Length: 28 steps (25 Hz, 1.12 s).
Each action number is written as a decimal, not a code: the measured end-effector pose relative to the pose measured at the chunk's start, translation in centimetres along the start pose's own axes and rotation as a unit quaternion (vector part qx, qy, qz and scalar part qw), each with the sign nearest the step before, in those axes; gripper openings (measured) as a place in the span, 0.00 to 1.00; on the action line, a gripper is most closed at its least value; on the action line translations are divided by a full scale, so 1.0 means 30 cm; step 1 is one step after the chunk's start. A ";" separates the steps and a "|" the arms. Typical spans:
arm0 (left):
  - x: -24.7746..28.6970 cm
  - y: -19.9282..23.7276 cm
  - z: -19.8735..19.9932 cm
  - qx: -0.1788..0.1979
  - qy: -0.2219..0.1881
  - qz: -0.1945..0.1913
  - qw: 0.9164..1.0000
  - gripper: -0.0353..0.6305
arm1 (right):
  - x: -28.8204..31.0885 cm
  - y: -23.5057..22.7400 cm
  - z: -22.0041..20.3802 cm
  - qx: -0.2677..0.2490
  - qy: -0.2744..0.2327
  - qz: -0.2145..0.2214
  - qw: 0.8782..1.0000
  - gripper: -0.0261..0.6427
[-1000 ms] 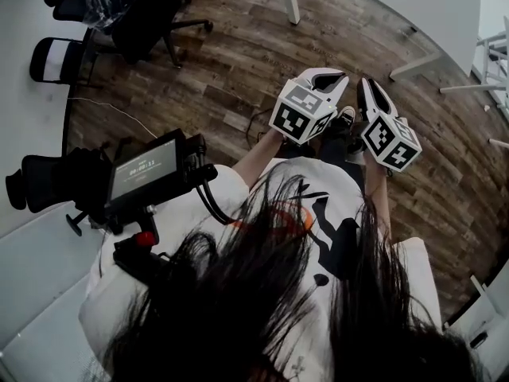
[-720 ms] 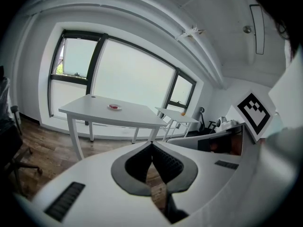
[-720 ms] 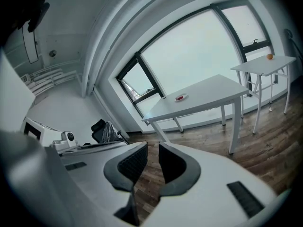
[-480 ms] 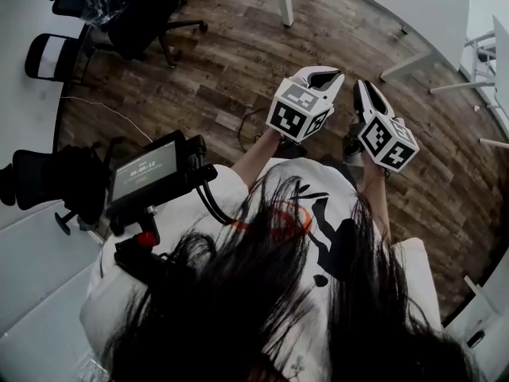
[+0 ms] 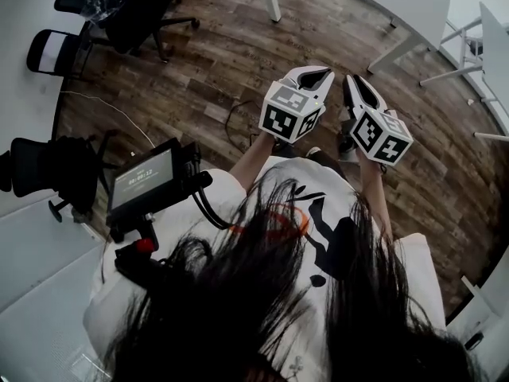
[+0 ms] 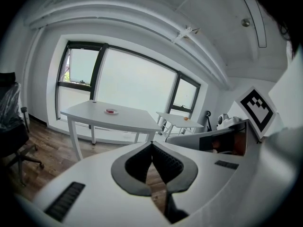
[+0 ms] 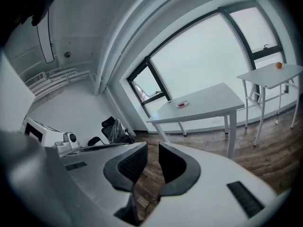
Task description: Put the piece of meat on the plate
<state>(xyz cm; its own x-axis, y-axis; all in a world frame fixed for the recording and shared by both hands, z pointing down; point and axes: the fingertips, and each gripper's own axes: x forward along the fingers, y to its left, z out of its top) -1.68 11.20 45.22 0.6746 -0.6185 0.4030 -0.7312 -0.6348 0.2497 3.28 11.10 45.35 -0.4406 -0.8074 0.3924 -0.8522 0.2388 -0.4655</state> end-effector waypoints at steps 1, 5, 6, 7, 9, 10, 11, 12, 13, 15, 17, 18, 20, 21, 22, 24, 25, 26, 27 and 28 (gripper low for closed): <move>0.003 -0.031 -0.008 0.001 -0.001 0.002 1.000 0.06 | -0.024 -0.010 -0.006 -0.002 0.000 0.004 1.000 0.16; -0.001 -0.092 -0.024 0.004 -0.006 0.009 1.000 0.06 | -0.077 -0.024 -0.027 -0.010 0.001 0.014 1.000 0.16; -0.003 -0.101 -0.024 0.005 -0.008 0.011 1.000 0.06 | -0.088 -0.026 -0.029 -0.011 0.000 0.015 1.000 0.16; -0.004 -0.109 -0.024 0.006 -0.010 0.013 1.000 0.06 | -0.098 -0.028 -0.029 -0.013 -0.001 0.017 1.000 0.16; -0.003 -0.123 -0.021 0.008 -0.014 0.018 1.000 0.06 | -0.115 -0.034 -0.027 -0.017 -0.003 0.021 1.000 0.16; -0.002 -0.130 -0.020 0.009 -0.015 0.019 1.000 0.06 | -0.124 -0.036 -0.026 -0.019 -0.004 0.022 1.000 0.16; -0.003 -0.138 -0.020 0.010 -0.016 0.019 1.000 0.06 | -0.131 -0.037 -0.025 -0.020 -0.005 0.023 1.000 0.16; -0.005 -0.146 -0.019 0.011 -0.017 0.019 1.000 0.06 | -0.138 -0.036 -0.024 -0.021 -0.006 0.023 0.999 0.16; -0.009 -0.153 -0.019 0.013 -0.018 0.018 1.000 0.06 | -0.145 -0.031 -0.025 -0.023 -0.007 0.024 0.999 0.16; -0.019 -0.165 -0.020 0.017 -0.018 0.016 1.000 0.06 | -0.154 -0.019 -0.028 -0.025 -0.008 0.025 0.999 0.16; -0.025 -0.171 -0.025 0.019 -0.016 0.014 1.000 0.06 | -0.157 -0.012 -0.035 -0.027 -0.006 0.026 0.999 0.16; -0.025 -0.173 -0.027 0.020 -0.015 0.013 1.000 0.06 | -0.157 -0.011 -0.038 -0.027 -0.004 0.026 0.999 0.16; -0.024 -0.174 -0.033 0.020 -0.013 0.013 1.000 0.06 | -0.156 -0.012 -0.044 -0.027 -0.002 0.026 0.999 0.16; -0.024 -0.174 -0.036 0.021 -0.011 0.013 1.000 0.06 | -0.156 -0.012 -0.048 -0.027 0.000 0.026 0.999 0.16; -0.024 -0.174 -0.039 0.021 -0.010 0.013 1.000 0.06 | -0.156 -0.012 -0.052 -0.027 0.001 0.026 0.999 0.16; -0.026 -0.173 -0.047 0.021 -0.007 0.014 1.000 0.06 | -0.155 -0.011 -0.061 -0.027 0.004 0.026 0.999 0.16; -0.026 -0.172 -0.050 0.021 -0.006 0.014 1.000 0.06 | -0.155 -0.011 -0.065 -0.027 0.005 0.026 0.999 0.16; -0.027 -0.171 -0.052 0.021 -0.006 0.014 1.000 0.06 | -0.154 -0.010 -0.068 -0.026 0.006 0.026 0.999 0.16; -0.026 -0.170 -0.054 0.021 -0.006 0.014 1.000 0.06 | -0.152 -0.010 -0.070 -0.026 0.006 0.026 0.999 0.16; -0.026 -0.170 -0.055 0.021 -0.005 0.014 1.000 0.06 | -0.151 -0.010 -0.072 -0.026 0.006 0.027 0.999 0.16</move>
<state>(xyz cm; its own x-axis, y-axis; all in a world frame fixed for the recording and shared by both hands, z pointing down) 1.36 15.69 45.09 0.6552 -0.6411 0.3997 -0.7449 -0.6364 0.2004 4.92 15.85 45.42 -0.4889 -0.7861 0.3783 -0.8409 0.3092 -0.4442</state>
